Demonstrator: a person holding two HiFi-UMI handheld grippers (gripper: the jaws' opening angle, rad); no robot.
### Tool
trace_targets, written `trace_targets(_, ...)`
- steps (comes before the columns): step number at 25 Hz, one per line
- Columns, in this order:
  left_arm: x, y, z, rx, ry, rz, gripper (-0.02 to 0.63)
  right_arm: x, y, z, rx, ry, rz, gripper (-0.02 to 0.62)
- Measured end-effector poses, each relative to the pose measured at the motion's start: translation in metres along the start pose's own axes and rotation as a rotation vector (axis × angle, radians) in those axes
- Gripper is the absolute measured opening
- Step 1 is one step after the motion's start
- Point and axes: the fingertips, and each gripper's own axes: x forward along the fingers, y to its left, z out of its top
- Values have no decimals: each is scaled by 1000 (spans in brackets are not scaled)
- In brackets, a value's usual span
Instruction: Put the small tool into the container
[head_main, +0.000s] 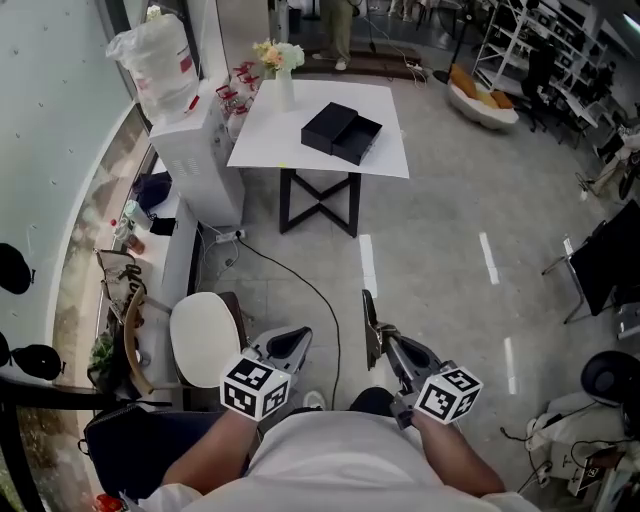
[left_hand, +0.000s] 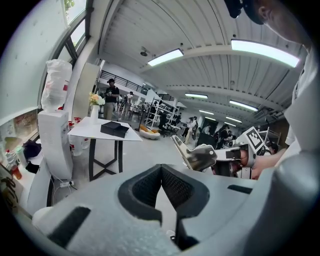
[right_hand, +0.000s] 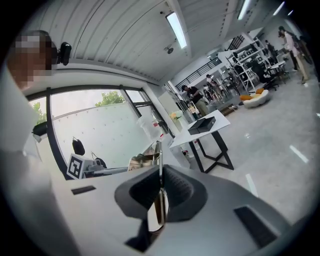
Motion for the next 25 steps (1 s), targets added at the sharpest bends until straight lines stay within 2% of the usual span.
trace_targets(5, 17, 8, 3, -11, 10, -37, 8, 11, -15, 8, 37, -3, -37, 11)
trace_targets(11, 57, 25, 21, -4, 23, -48, 8, 37, -45, 34, 52, -18, -35, 11)
trace_targets(16, 103, 46, 52, 17, 31, -30, 8, 75, -85, 80, 62, -37, -16, 11)
trace_targets(22, 165, 71, 119, 36, -12, 6, 8, 119, -129, 153, 45, -51, 30, 11)
trace_targets(25, 196, 82, 133, 32, -6, 23, 9, 139, -151, 176, 30, -38, 55, 11)
